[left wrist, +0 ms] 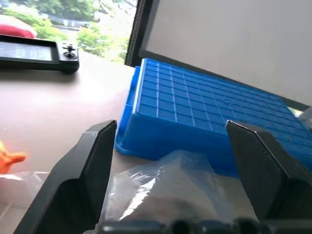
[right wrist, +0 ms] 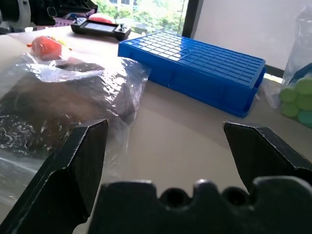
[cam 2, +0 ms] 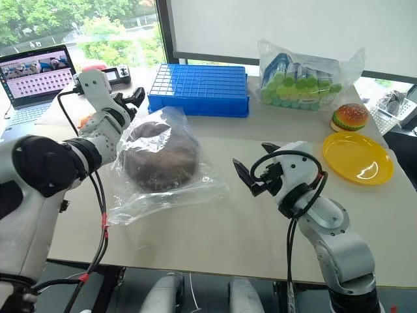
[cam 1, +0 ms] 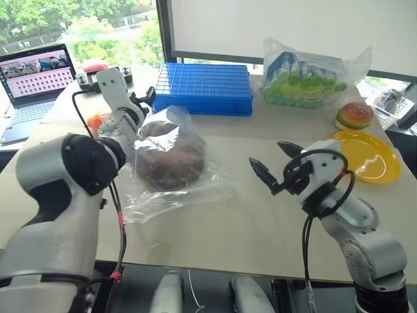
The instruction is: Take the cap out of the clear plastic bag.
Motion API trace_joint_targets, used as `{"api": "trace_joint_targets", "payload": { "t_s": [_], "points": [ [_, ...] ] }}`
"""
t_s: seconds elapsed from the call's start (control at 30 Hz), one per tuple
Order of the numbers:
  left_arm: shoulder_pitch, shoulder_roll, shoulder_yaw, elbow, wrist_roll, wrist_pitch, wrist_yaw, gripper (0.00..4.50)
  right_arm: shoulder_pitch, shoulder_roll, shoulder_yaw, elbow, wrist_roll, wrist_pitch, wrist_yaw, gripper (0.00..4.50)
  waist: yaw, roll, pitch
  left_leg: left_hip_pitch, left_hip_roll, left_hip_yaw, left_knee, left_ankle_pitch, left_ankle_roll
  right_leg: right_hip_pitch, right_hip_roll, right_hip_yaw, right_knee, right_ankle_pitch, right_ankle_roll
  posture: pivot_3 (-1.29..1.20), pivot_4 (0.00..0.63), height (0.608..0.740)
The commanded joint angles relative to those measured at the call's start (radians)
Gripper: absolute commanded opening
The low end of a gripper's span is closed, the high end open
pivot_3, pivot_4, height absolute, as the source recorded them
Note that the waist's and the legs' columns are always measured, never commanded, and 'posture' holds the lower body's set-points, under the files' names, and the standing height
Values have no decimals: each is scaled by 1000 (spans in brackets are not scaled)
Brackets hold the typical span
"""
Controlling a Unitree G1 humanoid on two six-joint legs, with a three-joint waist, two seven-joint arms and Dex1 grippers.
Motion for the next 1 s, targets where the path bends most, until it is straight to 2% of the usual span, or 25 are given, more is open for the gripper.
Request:
{"api": "trace_joint_targets", "payload": {
  "t_s": [0.03, 0.13, 0.27, 0.4, 0.47, 0.57, 0.63, 0.7, 0.77, 0.93, 1.0],
  "points": [
    [150, -58, -37, -365, -34, 190, 212, 3861, -59, 22, 24, 87, -83, -84, -13, 4500, -6, 0, 0, 0, 0, 0, 1, 0, 0, 0, 0, 0, 1, 0, 0, 0, 150, 729],
    [219, -87, -57, -551, -40, 328, 246, 3861, -103, 44, 50, 213, -150, -150, -15, 4500, -8, 0, 0, -1, 1, 0, 1, 1, 0, -1, 1, 0, 1, 2, -4, 0, 150, 729],
    [245, -107, -65, -642, -57, 401, 248, 3861, -122, 63, 65, 302, -205, -223, -1, 4500, 2, -1, 0, -1, 0, -1, 0, 1, -1, -2, 1, 0, 0, 2, -4, 0, 150, 729],
    [253, -139, -80, -775, -108, 345, 19, 3861, -118, 88, 78, 330, -243, -269, -4, 4500, 9, -1, 0, -2, -1, -1, 0, 2, -1, -1, 0, 0, -1, 2, -4, 0, 150, 729],
    [290, -150, -107, -881, -140, 378, -138, 3861, -114, 101, 78, 326, -249, -275, -2, 4500, 8, -1, 0, -2, -1, -1, 0, 2, -1, -1, 0, 0, -1, 2, -4, 0, 150, 729],
    [506, -110, -209, -1376, -294, 658, -453, 3861, -110, 116, 72, 305, -243, -273, 6, 4500, -7, 0, 0, -1, 0, -1, -1, 2, -2, -1, 0, 0, -1, 2, -4, 0, 150, 729],
    [646, -27, -243, -1664, -423, 848, -593, 3861, -107, 118, 63, 288, -235, -267, 15, 4500, -26, 0, 0, 0, 1, 0, -2, 3, -2, -1, 1, 2, -1, 2, -4, 0, 150, 729],
    [792, 125, -242, -1918, -591, 1056, -760, 3861, -102, 114, 47, 267, -214, -259, 34, 4500, -46, 0, 0, 0, 2, 0, -3, 3, -3, -2, 2, 2, -1, 2, -5, 0, 150, 729],
    [889, 252, -229, -2053, -694, 1178, -870, 3861, -98, 107, 35, 253, -200, -252, 52, 4500, -59, 0, 0, 0, 4, 0, -5, 3, -3, -2, 3, 2, 0, 2, -6, 0, 150, 729],
    [1064, 480, -223, -2223, -785, 1289, -1035, 3861, -103, 77, 21, 254, -188, -244, 103, 4500, -39, 2, 1, 5, 3, -2, -3, 3, -3, 4, 3, 1, -1, 2, -8, 0, 150, 729],
    [1163, 559, -286, -2290, -688, 1207, -1089, 3861, -114, 61, 9, 267, -184, -247, 122, 4500, -27, 2, 1, 14, 3, -1, -3, 3, -3, 14, 3, 1, -3, 1, -9, 0, 150, 729]
  ]
}}
